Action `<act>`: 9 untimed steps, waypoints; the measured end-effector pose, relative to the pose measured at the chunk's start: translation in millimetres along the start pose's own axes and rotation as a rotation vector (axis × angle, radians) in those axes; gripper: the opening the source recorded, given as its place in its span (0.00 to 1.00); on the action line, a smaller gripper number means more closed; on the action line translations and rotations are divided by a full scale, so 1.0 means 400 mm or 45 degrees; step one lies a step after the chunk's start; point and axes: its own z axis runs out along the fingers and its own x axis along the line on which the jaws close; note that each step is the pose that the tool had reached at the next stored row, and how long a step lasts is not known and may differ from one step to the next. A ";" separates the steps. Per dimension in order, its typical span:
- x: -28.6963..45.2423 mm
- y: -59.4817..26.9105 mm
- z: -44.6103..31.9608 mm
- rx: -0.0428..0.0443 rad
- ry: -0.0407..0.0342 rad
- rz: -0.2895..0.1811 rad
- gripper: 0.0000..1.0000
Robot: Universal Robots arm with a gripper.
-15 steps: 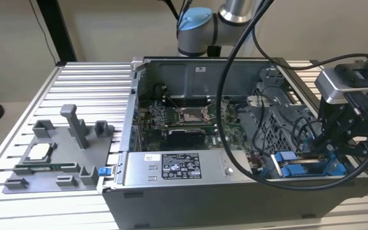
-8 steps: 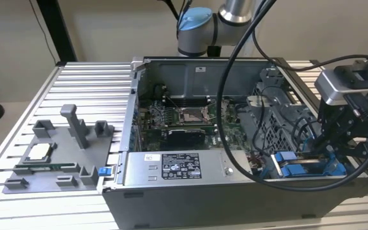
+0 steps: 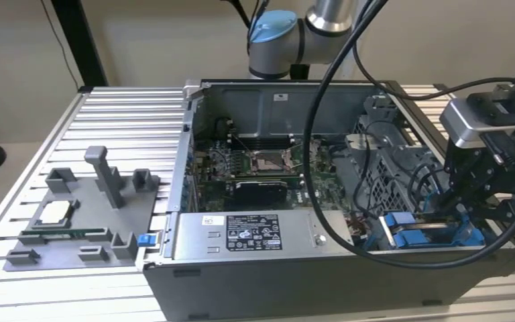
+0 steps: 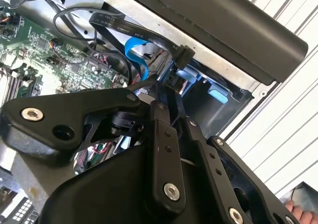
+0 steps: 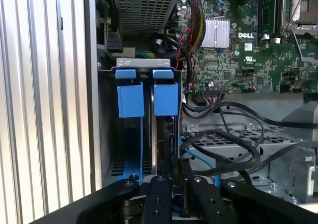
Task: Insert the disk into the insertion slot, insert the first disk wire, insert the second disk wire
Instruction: 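Insert the first disk wire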
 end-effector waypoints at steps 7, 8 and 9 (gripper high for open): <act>0.001 0.001 0.005 0.000 -0.0001 0.000 0.00; 0.001 0.001 0.007 0.000 0.0000 0.000 0.00; 0.001 0.001 0.009 0.000 0.0003 0.000 0.00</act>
